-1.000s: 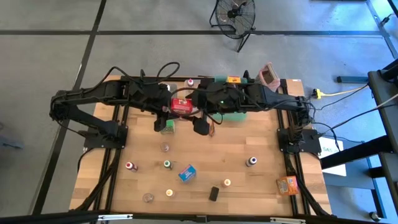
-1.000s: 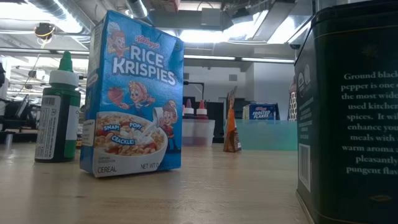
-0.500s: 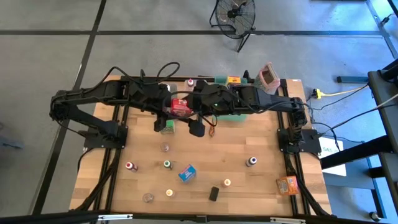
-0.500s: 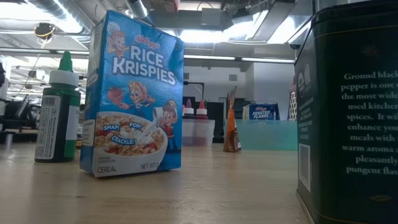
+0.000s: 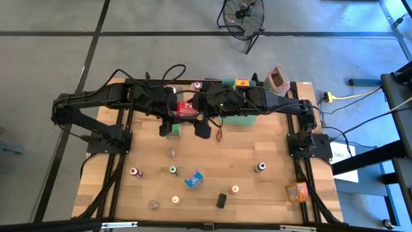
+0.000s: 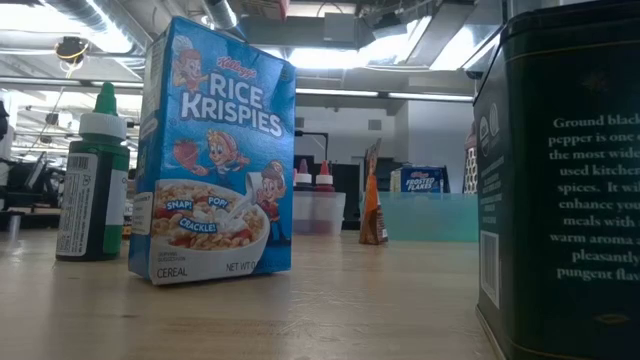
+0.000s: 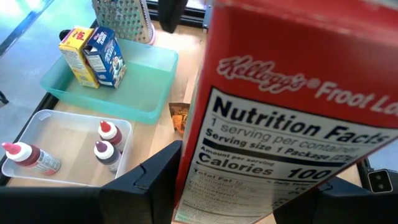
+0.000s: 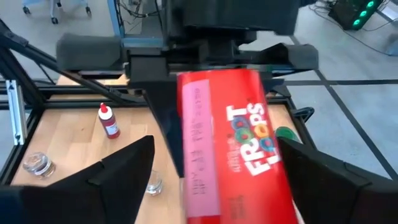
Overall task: Pick & Place Kitchen Items
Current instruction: Put the red cereal box into the green bin
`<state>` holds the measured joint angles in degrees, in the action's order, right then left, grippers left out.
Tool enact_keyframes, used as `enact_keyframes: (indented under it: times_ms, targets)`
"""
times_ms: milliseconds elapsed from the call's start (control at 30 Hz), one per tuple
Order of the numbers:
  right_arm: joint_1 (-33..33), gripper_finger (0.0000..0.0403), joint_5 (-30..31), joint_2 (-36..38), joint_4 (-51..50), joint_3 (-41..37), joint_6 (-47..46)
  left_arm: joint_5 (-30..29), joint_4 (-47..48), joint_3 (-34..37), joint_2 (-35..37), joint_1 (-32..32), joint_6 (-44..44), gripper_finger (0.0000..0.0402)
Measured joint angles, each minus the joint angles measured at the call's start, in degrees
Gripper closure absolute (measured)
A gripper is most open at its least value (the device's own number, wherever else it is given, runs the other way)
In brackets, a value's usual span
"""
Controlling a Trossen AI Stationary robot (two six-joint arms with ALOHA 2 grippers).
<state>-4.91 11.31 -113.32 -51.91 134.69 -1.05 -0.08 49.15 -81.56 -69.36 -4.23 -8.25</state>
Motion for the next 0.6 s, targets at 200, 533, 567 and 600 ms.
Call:
enact_keyframes:
  times_ms: [200,533,567,600]
  targets:
    - [0.39,0.0114,-1.59,0.0,-0.1,0.0,0.01,0.0,0.0,0.0,0.0,0.0,0.0,0.0206]
    - [0.42,0.017,-4.08,-0.38,-0.13,0.0,0.0,0.26,0.05,0.0,0.0,0.02,0.61,0.0206]
    - [0.42,0.0175,-4.07,-0.56,0.01,0.0,0.01,0.26,0.06,0.0,0.0,0.02,0.59,0.0206]
    - [0.44,0.018,-4.07,-0.7,0.09,0.0,0.0,0.26,0.13,0.0,0.0,0.02,0.61,0.0206]
